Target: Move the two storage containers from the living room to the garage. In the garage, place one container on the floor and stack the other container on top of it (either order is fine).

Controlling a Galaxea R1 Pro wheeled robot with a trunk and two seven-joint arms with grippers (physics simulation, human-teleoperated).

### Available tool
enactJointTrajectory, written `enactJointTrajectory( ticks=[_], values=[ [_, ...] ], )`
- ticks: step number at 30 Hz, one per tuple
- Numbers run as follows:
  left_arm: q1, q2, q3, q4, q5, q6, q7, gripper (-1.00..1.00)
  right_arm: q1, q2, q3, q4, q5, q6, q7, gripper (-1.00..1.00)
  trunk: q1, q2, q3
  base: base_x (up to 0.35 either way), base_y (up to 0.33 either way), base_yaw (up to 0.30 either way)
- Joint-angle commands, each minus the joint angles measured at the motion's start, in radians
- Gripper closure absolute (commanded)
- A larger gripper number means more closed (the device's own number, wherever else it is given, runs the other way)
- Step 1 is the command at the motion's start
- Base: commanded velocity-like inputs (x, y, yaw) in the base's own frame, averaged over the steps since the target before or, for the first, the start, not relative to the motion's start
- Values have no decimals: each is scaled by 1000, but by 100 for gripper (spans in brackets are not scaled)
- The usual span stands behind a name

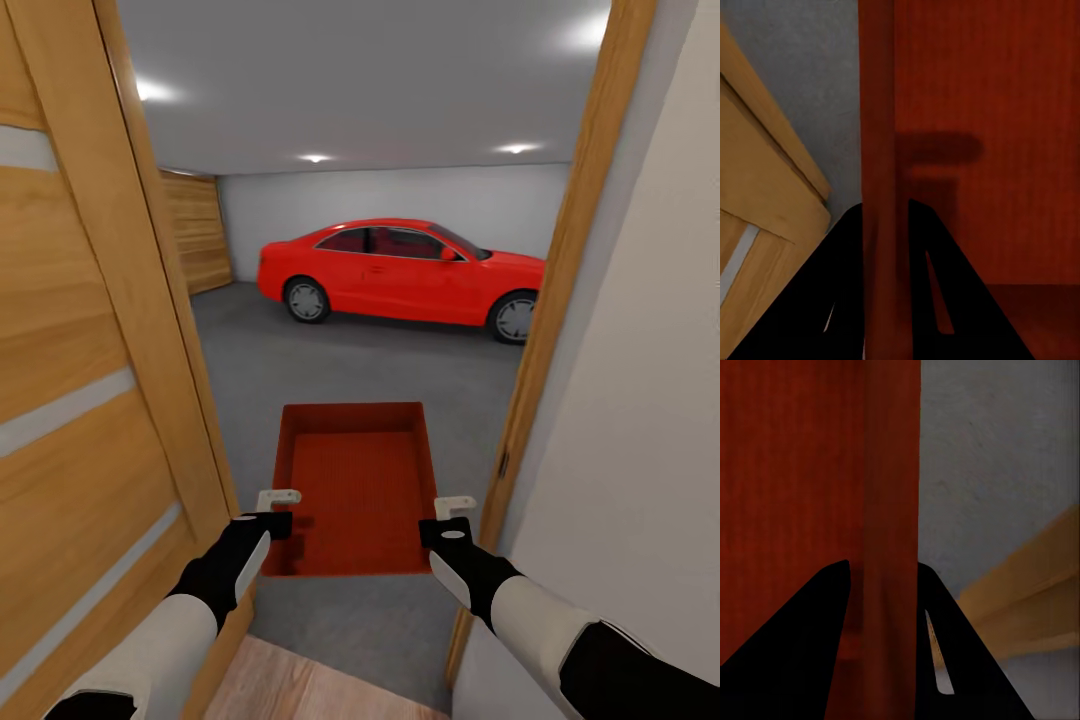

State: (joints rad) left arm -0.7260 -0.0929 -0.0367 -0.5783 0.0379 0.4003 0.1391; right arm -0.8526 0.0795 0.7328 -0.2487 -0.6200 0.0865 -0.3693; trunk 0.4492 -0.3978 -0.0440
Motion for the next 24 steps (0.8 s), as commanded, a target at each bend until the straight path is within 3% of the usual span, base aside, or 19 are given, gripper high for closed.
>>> enactJointTrajectory(
  ticks=[1,15,24],
  values=[
    [0,-1,-8,1,20,5,10,100,-2,0,-21,-15,26,9,-79,100,1,-2,-2,145,138,-61],
    [0,-1,-8,1,20,5,9,100,-2,0,-21,-15,26,9,-79,100,1,-2,-2,190,231,-7],
    [0,-1,-8,0,20,5,14,100,-2,0,-21,-15,26,9,-79,100,1,-2,-2,43,34,-92]
  ],
)
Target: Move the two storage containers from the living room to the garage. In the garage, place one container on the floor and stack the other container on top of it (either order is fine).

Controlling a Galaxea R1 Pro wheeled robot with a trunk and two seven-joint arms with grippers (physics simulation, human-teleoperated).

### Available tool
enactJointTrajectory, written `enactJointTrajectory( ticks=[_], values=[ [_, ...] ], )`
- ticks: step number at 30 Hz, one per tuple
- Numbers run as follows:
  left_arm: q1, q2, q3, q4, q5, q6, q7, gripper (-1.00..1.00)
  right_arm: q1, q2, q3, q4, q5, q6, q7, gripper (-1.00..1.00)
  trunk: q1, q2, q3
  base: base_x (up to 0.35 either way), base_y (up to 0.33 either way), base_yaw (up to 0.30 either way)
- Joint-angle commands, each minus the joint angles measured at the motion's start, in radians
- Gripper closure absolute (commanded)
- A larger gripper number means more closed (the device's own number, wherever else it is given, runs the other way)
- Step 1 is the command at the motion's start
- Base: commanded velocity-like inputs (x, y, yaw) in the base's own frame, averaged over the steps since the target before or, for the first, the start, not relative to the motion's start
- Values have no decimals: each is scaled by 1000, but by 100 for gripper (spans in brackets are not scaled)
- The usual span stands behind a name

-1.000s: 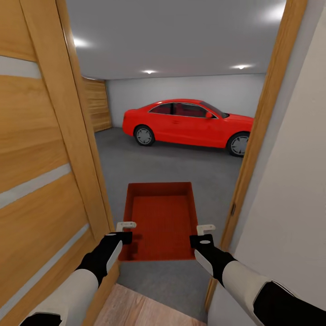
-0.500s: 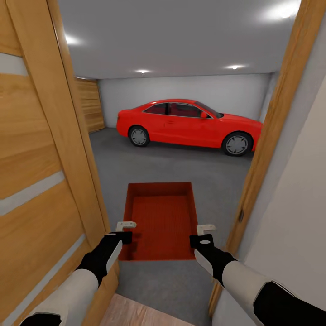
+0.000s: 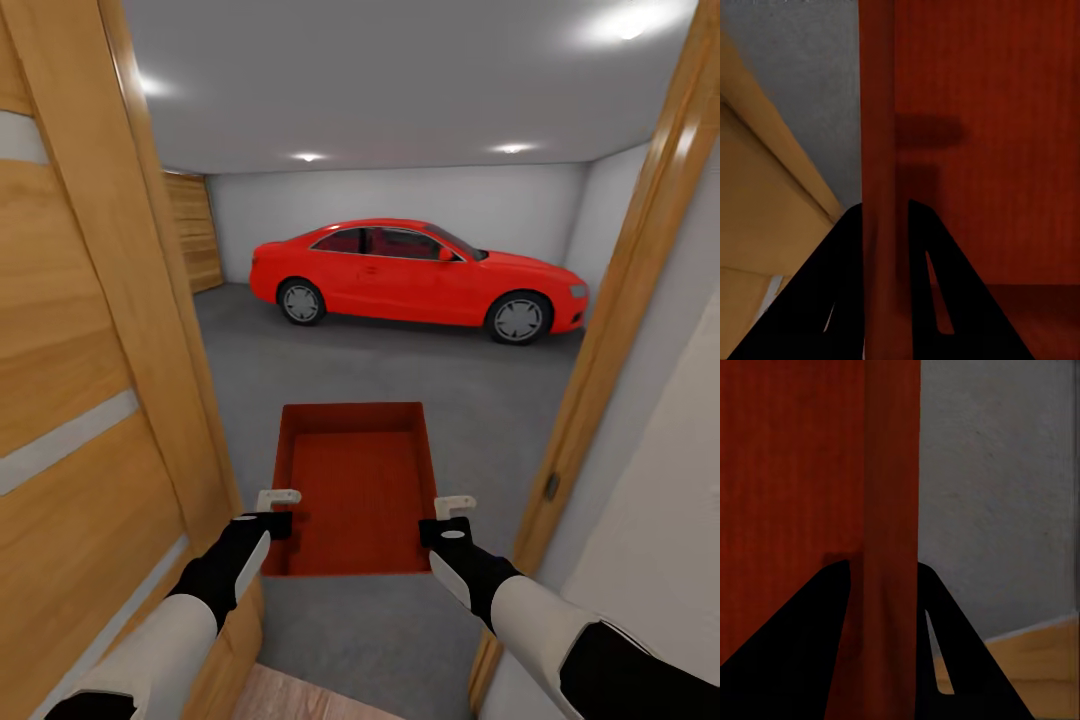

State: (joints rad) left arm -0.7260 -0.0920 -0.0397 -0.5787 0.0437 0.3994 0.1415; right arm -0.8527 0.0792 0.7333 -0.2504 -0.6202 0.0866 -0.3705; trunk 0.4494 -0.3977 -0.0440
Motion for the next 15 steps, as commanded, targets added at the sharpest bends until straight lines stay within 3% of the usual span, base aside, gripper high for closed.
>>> enactJointTrajectory(
  ticks=[1,8,15],
  values=[
    [0,-2,-5,1,15,6,12,100,-2,1,-22,-13,27,8,-77,100,1,-2,-2,2,2,-227],
    [0,-2,-5,0,14,6,13,100,-2,1,-22,-13,27,8,-77,100,1,-2,-2,0,0,-222],
    [0,-2,-5,2,15,7,12,100,-2,1,-22,-13,27,8,-77,100,1,-2,-2,91,133,-30]
  ],
)
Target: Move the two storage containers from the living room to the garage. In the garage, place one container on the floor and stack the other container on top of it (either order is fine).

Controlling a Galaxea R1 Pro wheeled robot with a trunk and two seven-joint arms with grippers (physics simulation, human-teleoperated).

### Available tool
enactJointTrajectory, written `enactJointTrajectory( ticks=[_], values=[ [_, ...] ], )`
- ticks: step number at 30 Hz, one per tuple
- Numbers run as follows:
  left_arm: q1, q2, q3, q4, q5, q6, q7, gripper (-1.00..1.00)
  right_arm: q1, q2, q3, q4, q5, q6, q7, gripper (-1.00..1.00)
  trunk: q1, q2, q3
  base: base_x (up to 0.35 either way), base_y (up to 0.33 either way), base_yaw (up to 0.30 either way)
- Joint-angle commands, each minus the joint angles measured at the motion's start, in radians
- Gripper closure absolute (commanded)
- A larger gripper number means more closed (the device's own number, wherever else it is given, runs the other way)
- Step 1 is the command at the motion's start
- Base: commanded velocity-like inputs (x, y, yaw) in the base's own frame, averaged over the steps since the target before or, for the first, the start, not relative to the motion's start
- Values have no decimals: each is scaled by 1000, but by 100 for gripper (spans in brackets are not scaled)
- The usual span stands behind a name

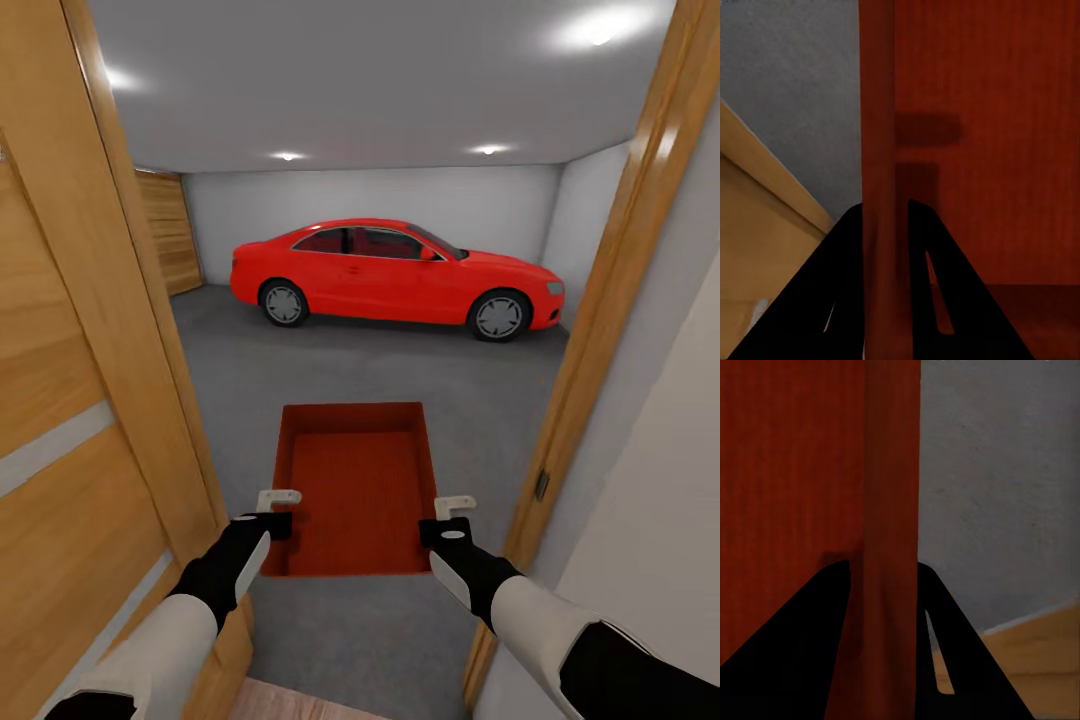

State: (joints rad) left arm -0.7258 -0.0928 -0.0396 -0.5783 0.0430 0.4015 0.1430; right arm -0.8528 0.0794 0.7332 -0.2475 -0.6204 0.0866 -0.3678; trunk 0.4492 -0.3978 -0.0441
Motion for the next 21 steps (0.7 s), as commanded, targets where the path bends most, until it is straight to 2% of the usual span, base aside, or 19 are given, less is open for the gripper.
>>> enactJointTrajectory(
  ticks=[1,7,18,21],
  values=[
    [0,-1,-5,1,15,5,10,100,-2,0,-21,-16,27,8,-80,100,1,-2,-2,177,258,-2],
    [0,-1,-5,1,15,4,10,100,-2,0,-21,-16,27,8,-80,100,1,-2,-2,157,211,-3],
    [0,-1,-6,0,14,2,11,100,-2,0,-21,-16,27,8,-80,100,1,-2,-2,10,12,-209],
    [0,-1,-6,0,14,2,11,100,-2,0,-20,-16,27,9,-80,100,1,-2,-2,0,2,-97]
  ],
)
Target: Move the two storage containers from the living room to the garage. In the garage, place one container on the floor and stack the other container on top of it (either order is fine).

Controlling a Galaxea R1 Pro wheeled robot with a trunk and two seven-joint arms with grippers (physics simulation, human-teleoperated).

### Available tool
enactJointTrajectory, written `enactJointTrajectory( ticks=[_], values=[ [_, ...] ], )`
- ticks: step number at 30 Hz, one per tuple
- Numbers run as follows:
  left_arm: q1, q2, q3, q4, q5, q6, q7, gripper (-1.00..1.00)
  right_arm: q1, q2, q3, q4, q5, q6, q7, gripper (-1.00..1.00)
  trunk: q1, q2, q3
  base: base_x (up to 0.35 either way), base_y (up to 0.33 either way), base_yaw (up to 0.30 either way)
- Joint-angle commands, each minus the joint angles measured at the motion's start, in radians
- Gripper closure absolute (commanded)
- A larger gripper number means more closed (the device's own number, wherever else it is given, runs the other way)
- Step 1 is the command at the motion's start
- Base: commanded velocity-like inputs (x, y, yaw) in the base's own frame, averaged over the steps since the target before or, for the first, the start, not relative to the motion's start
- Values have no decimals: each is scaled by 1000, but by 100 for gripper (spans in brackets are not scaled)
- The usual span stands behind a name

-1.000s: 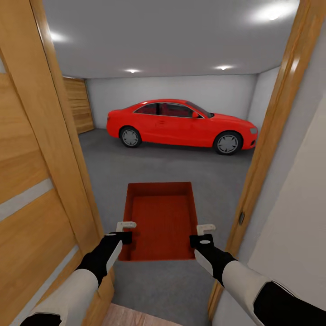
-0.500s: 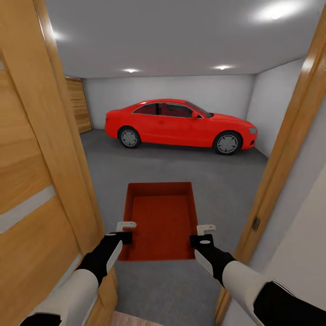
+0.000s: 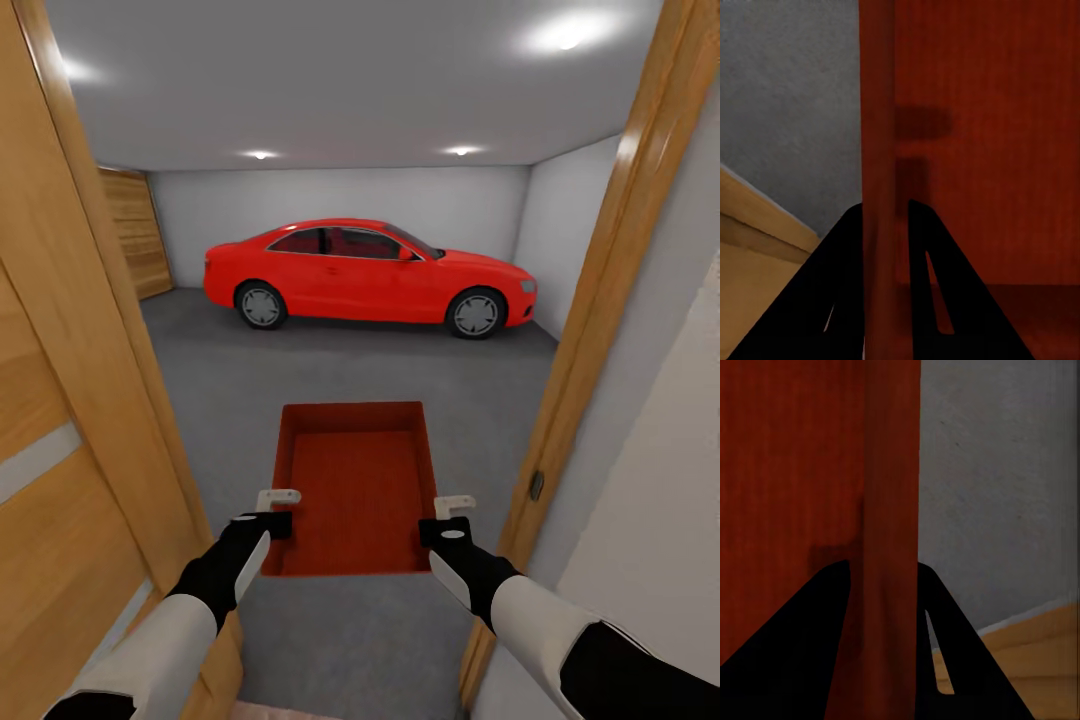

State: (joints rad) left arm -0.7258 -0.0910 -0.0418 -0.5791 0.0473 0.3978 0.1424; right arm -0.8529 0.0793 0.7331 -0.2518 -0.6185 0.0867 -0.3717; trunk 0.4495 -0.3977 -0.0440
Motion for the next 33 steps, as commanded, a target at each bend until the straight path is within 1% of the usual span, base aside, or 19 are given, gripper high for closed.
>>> enactJointTrajectory(
  ticks=[1,14,17,27,33],
  values=[
    [0,-3,-4,1,10,6,12,100,-2,0,-20,-12,25,8,-76,100,1,-2,-2,18,38,-31],
    [1,-3,-3,1,11,7,10,100,-2,0,-21,-12,25,8,-76,100,1,-2,-2,153,205,-4],
    [0,-3,-4,1,11,6,11,100,-2,0,-21,-12,26,8,-76,100,1,-2,-2,47,47,-48],
    [0,-3,-4,1,9,6,11,100,-2,0,-20,-12,26,8,-76,100,1,-2,-2,2,2,-197],
    [0,-3,-4,1,9,6,11,100,-2,0,-21,-12,26,8,-76,100,1,-2,-2,0,0,-49]
  ],
)
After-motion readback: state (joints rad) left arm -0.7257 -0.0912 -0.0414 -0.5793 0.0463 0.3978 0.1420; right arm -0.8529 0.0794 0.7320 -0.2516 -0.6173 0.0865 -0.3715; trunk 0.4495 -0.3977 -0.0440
